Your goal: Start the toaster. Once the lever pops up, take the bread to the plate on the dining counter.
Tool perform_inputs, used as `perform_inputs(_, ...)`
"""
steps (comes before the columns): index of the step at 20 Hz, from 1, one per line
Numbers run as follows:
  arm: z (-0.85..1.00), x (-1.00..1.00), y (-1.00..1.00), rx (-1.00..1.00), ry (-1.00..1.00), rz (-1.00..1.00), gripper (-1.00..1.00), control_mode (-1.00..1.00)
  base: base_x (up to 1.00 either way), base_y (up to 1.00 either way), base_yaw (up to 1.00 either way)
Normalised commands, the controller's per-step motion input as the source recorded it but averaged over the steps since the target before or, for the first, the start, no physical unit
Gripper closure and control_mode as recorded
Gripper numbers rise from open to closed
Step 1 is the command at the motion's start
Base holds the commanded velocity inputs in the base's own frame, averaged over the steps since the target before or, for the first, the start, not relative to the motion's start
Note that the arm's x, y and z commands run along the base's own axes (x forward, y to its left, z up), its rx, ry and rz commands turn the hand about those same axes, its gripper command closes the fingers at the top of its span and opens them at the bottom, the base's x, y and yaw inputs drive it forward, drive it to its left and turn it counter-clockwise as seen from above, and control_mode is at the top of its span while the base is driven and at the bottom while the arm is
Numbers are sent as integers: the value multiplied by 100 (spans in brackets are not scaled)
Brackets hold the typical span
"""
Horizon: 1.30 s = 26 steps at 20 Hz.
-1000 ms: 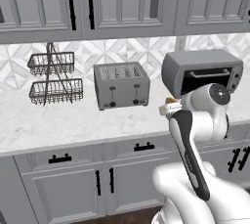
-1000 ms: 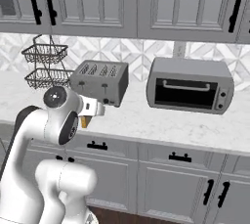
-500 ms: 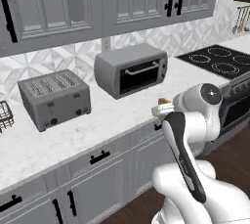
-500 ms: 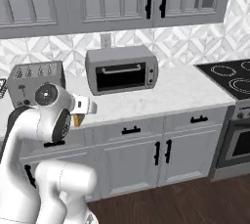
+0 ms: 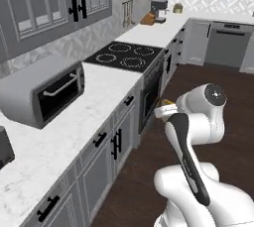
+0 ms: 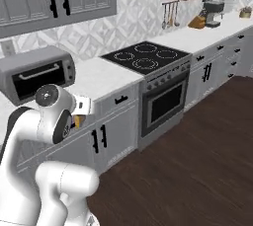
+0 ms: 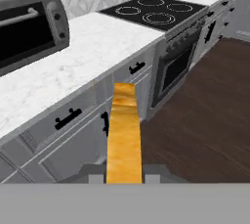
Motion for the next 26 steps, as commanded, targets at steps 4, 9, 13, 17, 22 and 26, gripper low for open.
perform_inputs(4, 0, 0, 0, 0, 0, 0, 100, 100, 0, 0, -72)
perform_inputs(9, 0, 0, 0, 0, 0, 0, 100, 100, 0, 2, -63)
perform_inputs(13, 0, 0, 0, 0, 0, 0, 100, 100, 21, 0, -67)
perform_inputs(17, 0, 0, 0, 0, 0, 0, 100, 100, 46, 0, -67)
perform_inputs(22, 0, 0, 0, 0, 0, 0, 100, 100, 67, 0, -62)
perform_inputs(26, 0, 0, 0, 0, 0, 0, 100, 100, 100, -1, -42)
